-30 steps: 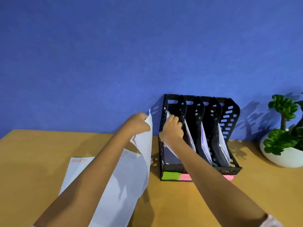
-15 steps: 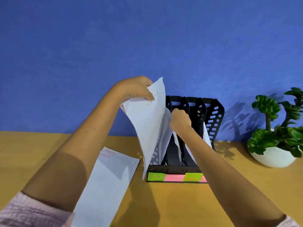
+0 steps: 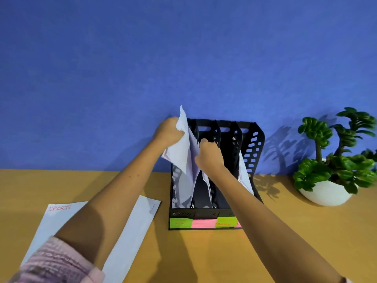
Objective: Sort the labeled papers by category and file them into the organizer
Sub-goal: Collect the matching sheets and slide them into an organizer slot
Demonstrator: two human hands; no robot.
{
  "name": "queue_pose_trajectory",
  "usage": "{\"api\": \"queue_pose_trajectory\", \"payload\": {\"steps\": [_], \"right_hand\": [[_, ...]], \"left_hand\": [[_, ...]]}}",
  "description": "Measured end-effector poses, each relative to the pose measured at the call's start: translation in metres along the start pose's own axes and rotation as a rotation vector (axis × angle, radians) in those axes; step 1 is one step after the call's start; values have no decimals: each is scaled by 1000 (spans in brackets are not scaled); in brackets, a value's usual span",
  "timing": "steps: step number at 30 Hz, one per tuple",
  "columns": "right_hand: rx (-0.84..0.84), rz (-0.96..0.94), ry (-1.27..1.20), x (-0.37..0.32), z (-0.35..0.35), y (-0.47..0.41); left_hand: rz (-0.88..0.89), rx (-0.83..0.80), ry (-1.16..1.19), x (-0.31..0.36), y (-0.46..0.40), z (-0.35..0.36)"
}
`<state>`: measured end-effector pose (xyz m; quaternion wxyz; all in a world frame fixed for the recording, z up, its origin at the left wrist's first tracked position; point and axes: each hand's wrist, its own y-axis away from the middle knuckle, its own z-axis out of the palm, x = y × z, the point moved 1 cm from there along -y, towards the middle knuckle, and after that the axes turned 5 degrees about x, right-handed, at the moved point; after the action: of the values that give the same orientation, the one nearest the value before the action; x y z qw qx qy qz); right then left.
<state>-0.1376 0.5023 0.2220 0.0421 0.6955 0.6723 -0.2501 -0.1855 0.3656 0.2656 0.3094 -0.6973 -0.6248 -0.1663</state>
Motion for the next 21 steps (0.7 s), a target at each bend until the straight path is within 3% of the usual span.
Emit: {"api": "queue_pose_trajectory", "payload": {"steps": [7,16,21], "right_hand": [[40,-30,-102,-8,17,6],[55,-64,-158,-8,41,17],[184,-68,-316,-26,43,25]], "left_hand": [[-45,-14,-131,-25,16,59],[-137,-29,132,-47,23,74],[-100,14,187,-67,34,60]]}}
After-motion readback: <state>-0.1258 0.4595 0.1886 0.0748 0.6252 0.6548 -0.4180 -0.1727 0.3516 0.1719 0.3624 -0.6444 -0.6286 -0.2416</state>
